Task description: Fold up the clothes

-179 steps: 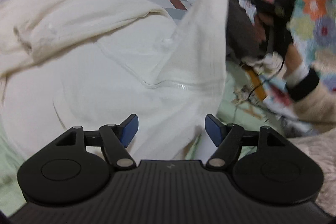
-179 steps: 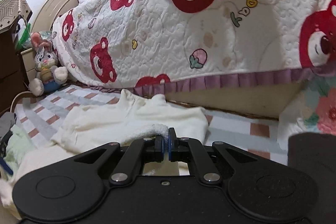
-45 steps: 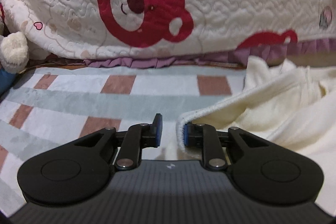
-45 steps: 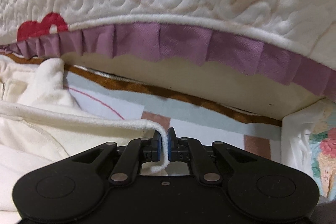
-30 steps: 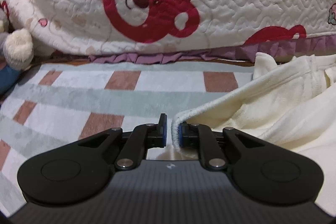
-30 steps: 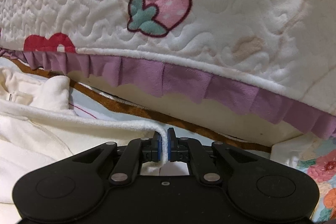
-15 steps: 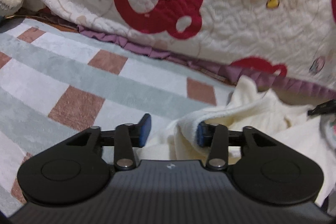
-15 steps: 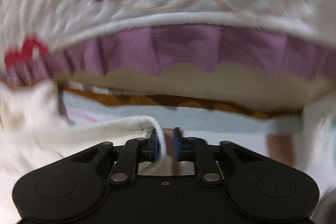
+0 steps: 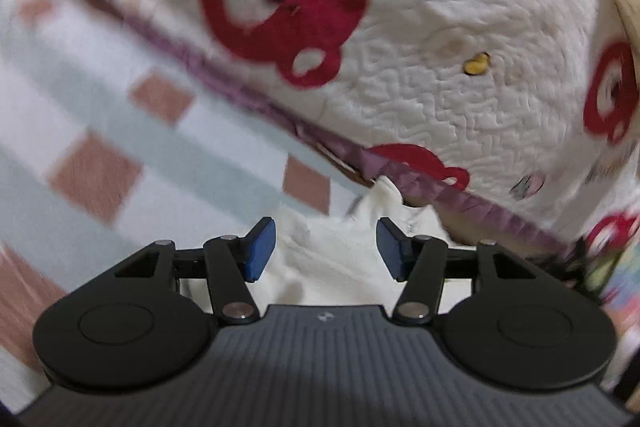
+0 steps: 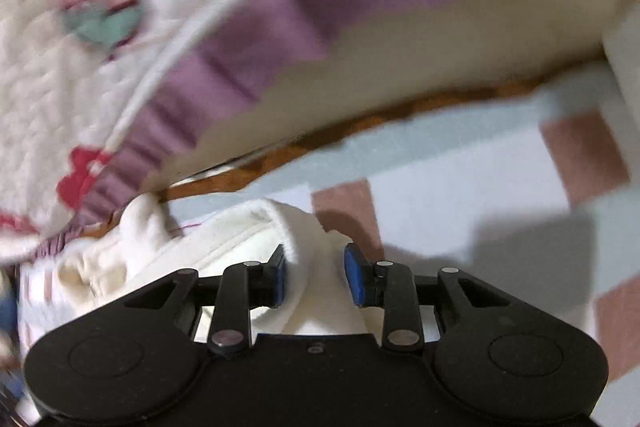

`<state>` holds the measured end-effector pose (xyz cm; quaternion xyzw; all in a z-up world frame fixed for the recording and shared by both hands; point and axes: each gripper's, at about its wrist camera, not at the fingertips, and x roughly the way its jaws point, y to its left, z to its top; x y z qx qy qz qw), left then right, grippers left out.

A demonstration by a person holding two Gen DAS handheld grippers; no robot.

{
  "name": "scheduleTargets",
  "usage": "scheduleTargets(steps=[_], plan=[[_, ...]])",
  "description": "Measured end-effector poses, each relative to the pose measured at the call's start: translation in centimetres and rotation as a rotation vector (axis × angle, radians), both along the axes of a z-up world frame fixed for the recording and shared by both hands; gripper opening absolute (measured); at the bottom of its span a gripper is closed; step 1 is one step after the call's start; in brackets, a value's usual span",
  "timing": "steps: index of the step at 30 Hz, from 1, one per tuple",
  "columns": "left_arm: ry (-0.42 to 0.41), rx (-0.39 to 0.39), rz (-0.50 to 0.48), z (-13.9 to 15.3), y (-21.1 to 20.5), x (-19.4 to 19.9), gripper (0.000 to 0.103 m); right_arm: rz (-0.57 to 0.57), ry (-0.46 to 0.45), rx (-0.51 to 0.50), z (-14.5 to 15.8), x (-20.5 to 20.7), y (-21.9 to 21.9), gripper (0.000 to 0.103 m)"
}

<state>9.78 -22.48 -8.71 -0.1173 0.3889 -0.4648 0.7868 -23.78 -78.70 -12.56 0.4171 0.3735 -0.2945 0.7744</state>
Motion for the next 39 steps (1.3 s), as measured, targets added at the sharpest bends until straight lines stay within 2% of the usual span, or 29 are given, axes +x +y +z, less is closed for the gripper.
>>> scheduleTargets(steps=[2,4,7,10,11,12,14,15,18,20,25,27,28,29,30,33,35,37,39], plan=[[-0.063,0.010,-0.030,0.8,-0.5,-0.7,0.056,-0.002,-0.059,-0.053,0.9,-0.3,0.4,0.036],[-0.068,0.009,-0.065,0.6,-1.2,-1.2,0.058,-0.020,-0.119,-0.111,1.7,-0.9,0.6,0.036],[-0.124,0.098,-0.091,-0.3,-3.3,-2.4,0.059,0.019,-0.161,-0.189,2.2,-1.1,1.5,0.036],[-0.163,0.193,-0.126,-1.6,-5.2,-3.7,0.062,0.095,-0.106,-0.366,2.4,-2.0,4.8,0.037],[-0.162,0.194,-0.115,-1.9,-5.4,-4.0,0.062,0.120,-0.083,-0.428,2.5,-2.4,5.9,0.037],[-0.159,0.178,-0.088,-2.0,-5.3,-4.2,0.062,0.143,-0.033,-0.500,2.2,-2.6,7.0,0.042],[-0.123,0.143,-0.073,-1.9,-5.0,-4.4,0.061,0.183,0.107,-0.657,1.4,-2.7,9.0,0.042],[-0.114,0.139,-0.078,-1.6,-5.3,-4.5,0.061,0.195,0.112,-0.673,1.1,-3.0,9.4,0.042],[-0.092,0.137,-0.093,-0.9,-6.4,-4.8,0.062,0.226,-0.007,-0.587,0.5,-4.0,9.1,0.042],[-0.094,0.199,-0.094,-0.9,-8.1,-5.0,0.064,0.281,-0.036,-0.568,0.4,-3.7,8.9,0.044],[-0.037,0.369,-0.080,-3.4,-11.7,-4.2,0.063,0.374,-0.051,-0.539,0.3,-2.6,8.9,0.051],[-0.056,0.403,-0.090,-4.3,-12.6,-3.9,0.047,0.401,-0.031,-0.530,0.0,-1.9,9.0,0.052],[-0.071,0.418,-0.094,-4.6,-12.9,-3.9,0.014,0.413,-0.019,-0.526,-0.2,-1.5,9.0,0.055],[-0.096,0.427,-0.098,-4.6,-13.1,-4.0,0.009,0.413,-0.012,-0.513,-0.4,-1.2,8.8,0.059],[-0.126,0.425,-0.100,-4.4,-13.1,-4.2,0.009,0.399,-0.016,-0.492,-0.5,-1.1,8.4,0.063],[-0.260,0.361,-0.067,-1.7,-12.1,-5.0,0.008,0.354,-0.046,-0.430,-0.9,-1.1,7.2,0.064],[-0.308,0.314,-0.014,0.0,-11.1,-4.9,0.008,0.345,-0.045,-0.408,-1.1,-1.0,6.6,0.065],[-0.306,0.267,0.052,0.9,-10.0,-4.1,0.008,0.345,-0.036,-0.387,-1.6,-0.9,6.2,0.070],[-0.289,0.255,0.087,0.5,-9.5,-2.8,0.008,0.345,-0.028,-0.368,-2.1,-0.8,5.9,0.072]])
